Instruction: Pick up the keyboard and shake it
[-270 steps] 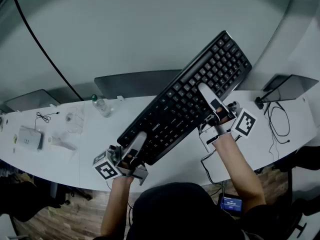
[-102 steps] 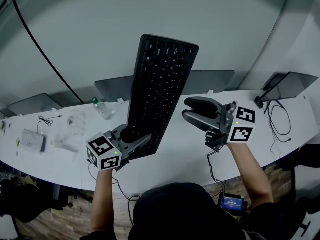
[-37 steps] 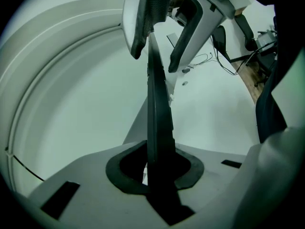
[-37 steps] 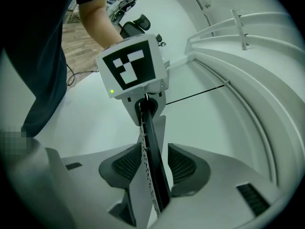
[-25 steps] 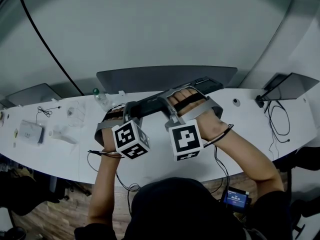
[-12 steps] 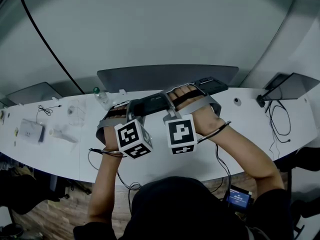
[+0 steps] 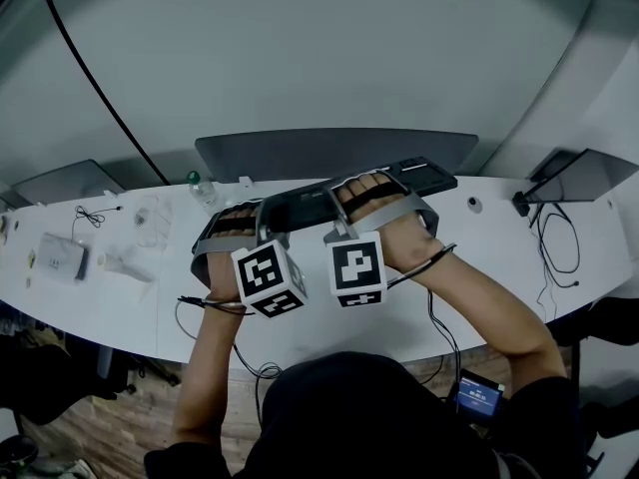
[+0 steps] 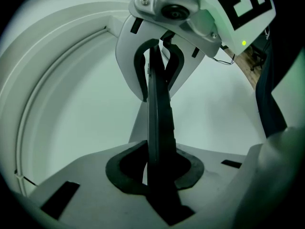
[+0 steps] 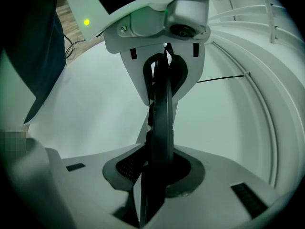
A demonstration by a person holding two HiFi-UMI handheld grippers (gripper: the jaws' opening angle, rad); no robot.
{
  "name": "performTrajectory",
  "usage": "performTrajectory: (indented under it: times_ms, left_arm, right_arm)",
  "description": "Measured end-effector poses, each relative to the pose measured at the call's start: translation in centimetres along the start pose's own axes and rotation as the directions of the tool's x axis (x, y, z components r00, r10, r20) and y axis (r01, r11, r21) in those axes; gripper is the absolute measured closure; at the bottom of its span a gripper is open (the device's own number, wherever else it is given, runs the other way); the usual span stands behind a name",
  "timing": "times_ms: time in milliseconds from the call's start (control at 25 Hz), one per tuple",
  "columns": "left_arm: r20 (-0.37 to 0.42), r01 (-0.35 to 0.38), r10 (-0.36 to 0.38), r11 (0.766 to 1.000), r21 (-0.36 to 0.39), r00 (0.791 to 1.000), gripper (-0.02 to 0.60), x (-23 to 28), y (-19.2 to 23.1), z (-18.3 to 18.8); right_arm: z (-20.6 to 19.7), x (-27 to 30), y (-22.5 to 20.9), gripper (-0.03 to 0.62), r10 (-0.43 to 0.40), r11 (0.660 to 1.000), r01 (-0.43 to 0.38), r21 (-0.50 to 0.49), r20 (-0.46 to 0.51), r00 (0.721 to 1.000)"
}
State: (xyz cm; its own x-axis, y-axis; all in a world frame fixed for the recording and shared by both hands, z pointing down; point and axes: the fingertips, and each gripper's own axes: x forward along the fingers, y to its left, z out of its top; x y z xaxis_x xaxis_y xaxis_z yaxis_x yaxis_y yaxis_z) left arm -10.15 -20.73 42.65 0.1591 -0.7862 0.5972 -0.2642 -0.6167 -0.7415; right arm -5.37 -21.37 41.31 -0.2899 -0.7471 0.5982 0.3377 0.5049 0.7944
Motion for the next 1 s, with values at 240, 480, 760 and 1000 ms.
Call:
performTrajectory:
  times_ms: [240, 480, 760, 1000]
  left_arm:
    - [0.008, -0.002, 0.002, 1.0, -0.004, 1.0, 0.488, -0.02, -0.5, -0.01]
    - [0.015, -0.019, 0.019, 1.0, 0.0, 1.0, 0.486, -0.03, -0.48, 0.09]
    - [0.015, -0.04, 0.04, 0.999, 0.015, 0.999, 0.485, -0.17, -0.34, 0.28]
    - [0.029, -0.083, 0.082, 0.996, 0.015, 0.996, 0.446, -0.25, 0.14, 0.47]
  right_arm:
    - [0.04, -0.12, 0.44, 0.493, 0.013, 1.0, -0.013, 0.004, -0.007, 1.0]
    - [-0.04, -0.27, 0.31, 0.503, 0.015, 0.999, -0.015, 0.03, -0.016, 1.0]
    - [-0.18, -0.52, 0.17, 0.507, 0.002, 0.999, -0.001, 0.052, -0.02, 1.0]
    - [-0.35, -0.49, 0.17, 0.507, -0.003, 0.997, 0.005, 0.071, -0.021, 1.0]
